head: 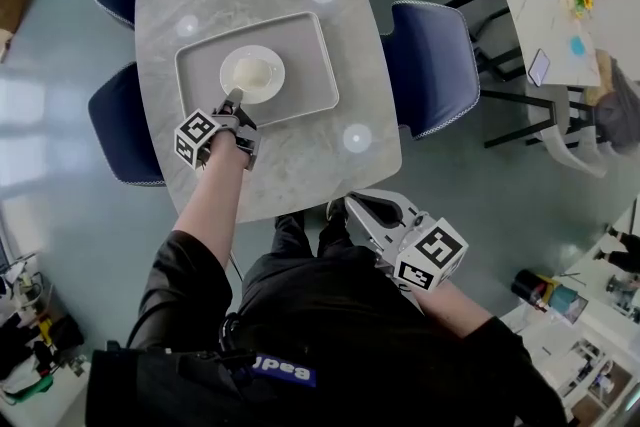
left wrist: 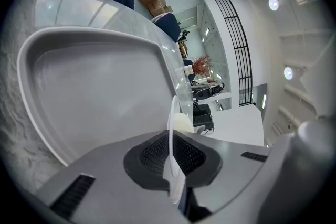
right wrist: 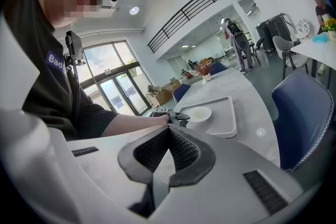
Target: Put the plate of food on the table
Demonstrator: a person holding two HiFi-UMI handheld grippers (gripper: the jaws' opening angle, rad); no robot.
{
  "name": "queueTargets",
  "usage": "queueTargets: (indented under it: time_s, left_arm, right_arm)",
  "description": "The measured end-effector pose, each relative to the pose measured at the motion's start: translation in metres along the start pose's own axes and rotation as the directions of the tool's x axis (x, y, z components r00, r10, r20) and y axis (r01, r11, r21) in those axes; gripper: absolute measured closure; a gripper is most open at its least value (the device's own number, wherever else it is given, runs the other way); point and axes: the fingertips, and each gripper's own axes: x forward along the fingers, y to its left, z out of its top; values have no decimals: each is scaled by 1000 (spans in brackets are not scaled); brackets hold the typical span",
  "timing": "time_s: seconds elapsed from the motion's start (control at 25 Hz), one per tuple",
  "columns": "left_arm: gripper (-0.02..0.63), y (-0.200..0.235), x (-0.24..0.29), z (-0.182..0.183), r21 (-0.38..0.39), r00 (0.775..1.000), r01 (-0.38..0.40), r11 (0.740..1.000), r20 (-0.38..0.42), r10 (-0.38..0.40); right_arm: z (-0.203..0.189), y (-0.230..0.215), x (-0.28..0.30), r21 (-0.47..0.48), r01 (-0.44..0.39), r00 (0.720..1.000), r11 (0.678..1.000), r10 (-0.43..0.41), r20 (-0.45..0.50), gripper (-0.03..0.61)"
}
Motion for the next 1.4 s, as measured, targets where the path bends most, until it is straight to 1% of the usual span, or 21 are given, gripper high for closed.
queueTargets:
  time_s: [0.2,0.56,0.88,1.16,1.28,1.4]
  left_arm:
    - [600,3,8,0,18,1000,-17,1000,-2,17]
    - [600,7,12,1,59,999,-48,997,-15,49]
    - [600,8,15,7,96,992,-111,989,-43,116]
    - [590,13,18,12,148,982,-170,974,-62,181]
    - [558,14,20,16,176,978,-177,968,-77,193]
    - [554,16,21,19,205,971,-197,959,-95,220]
  right_arm:
    - [-6,-5,-3,12,12,1000,1000,-12,-4,568]
    - [-6,-9,1,24,11,1000,1000,-11,-4,568]
    - [-3,-13,4,26,20,1000,999,-20,0,568]
    - [2,-15,8,20,33,999,999,-34,13,568]
    - [4,-17,8,26,38,999,999,-39,21,568]
    - [7,-20,9,36,43,999,998,-44,31,568]
